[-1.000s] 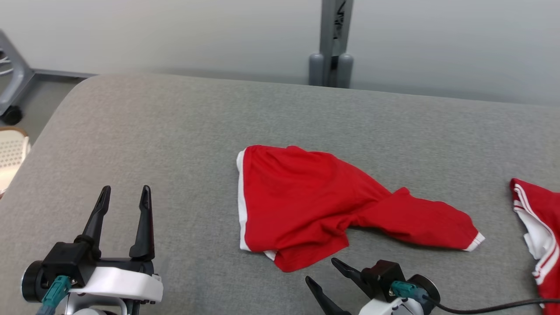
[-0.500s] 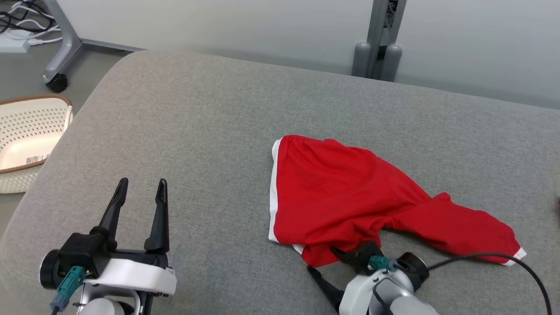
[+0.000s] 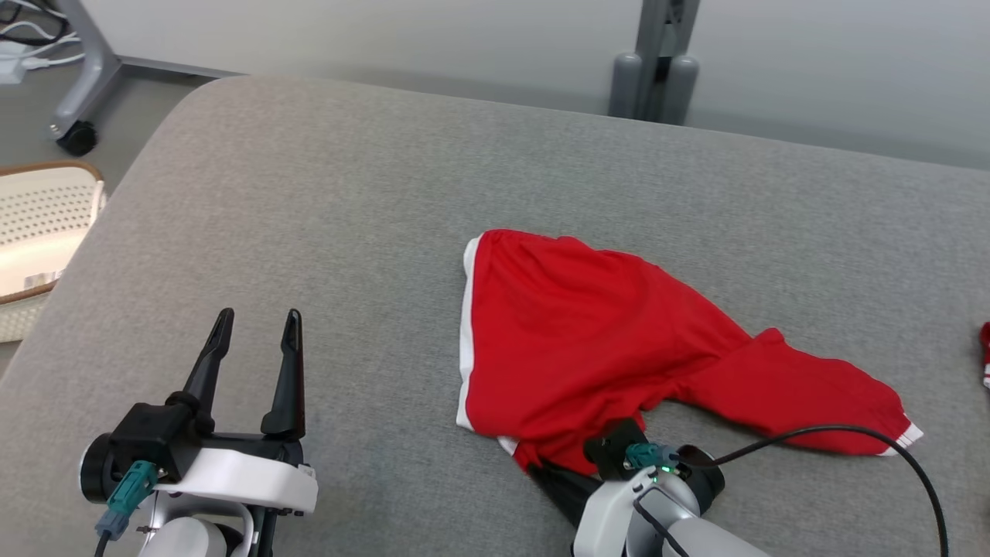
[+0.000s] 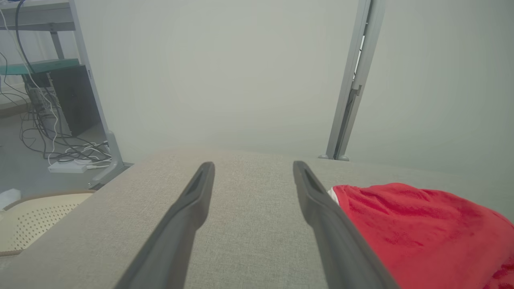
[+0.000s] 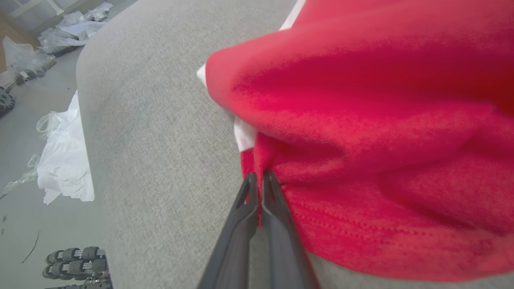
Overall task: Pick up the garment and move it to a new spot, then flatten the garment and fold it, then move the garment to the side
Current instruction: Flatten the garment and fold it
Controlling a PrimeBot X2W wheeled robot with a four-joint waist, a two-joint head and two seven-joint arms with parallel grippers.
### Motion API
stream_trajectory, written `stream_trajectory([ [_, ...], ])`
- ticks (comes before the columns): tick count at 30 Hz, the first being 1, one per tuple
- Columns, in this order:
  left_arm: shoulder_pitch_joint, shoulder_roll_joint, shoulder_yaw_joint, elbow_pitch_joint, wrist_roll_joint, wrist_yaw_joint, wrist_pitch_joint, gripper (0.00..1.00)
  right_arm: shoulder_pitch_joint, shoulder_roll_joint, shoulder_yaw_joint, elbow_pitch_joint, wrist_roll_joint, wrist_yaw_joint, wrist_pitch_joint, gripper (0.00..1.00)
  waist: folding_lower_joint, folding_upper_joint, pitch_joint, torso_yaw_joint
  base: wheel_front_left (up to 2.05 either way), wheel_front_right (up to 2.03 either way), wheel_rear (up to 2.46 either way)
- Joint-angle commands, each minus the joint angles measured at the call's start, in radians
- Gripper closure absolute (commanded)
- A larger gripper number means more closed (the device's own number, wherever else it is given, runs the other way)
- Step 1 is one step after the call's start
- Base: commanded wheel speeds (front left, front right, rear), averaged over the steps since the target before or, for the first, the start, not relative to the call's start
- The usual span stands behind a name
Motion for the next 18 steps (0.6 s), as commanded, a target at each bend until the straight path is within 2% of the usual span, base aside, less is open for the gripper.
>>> stream_trajectory([
  [1, -0.017, 0.001, 0.005, 0.000, 0.006, -0.002, -0.005, 0.00, 0.023, -0.019, 0.010, -0.008, 0.007, 0.000, 0.016, 1.00, 0.0000, 0.0000, 0.001, -0.019, 0.00, 0.00, 0.00],
  [6, -0.008, 0.009, 0.029, -0.010, 0.012, 0.004, -0.007, 0.00, 0.071, -0.140, 0.022, -0.157, 0.089, -0.001, 0.131, 1.00, 0.0000, 0.0000, 0.001, -0.086, 0.00, 0.00, 0.00],
  [10, 0.009, 0.017, 0.044, -0.022, 0.019, 0.010, -0.007, 0.00, 0.130, -0.246, -0.027, -0.340, 0.155, -0.001, 0.252, 1.00, 0.0000, 0.0000, -0.001, -0.147, 0.00, 0.00, 0.00],
  [16, 0.018, 0.025, 0.052, -0.044, 0.029, 0.017, -0.007, 0.00, 0.252, -0.401, -0.160, -0.639, 0.263, 0.000, 0.488, 1.00, 0.0000, 0.0000, -0.001, -0.214, 0.00, 0.00, 0.00],
  [17, 0.015, 0.026, 0.052, -0.050, 0.029, 0.018, -0.007, 0.00, 0.302, -0.437, -0.218, -0.726, 0.305, 0.000, 0.572, 1.00, 0.0000, 0.0000, -0.001, -0.226, 0.00, 0.00, 0.00],
  [18, 0.014, 0.027, 0.052, -0.051, 0.029, 0.019, -0.006, 0.00, 0.333, -0.445, -0.245, -0.775, 0.340, 0.000, 0.617, 1.00, 0.0000, 0.0000, 0.000, -0.229, 0.00, 0.00, 0.00],
])
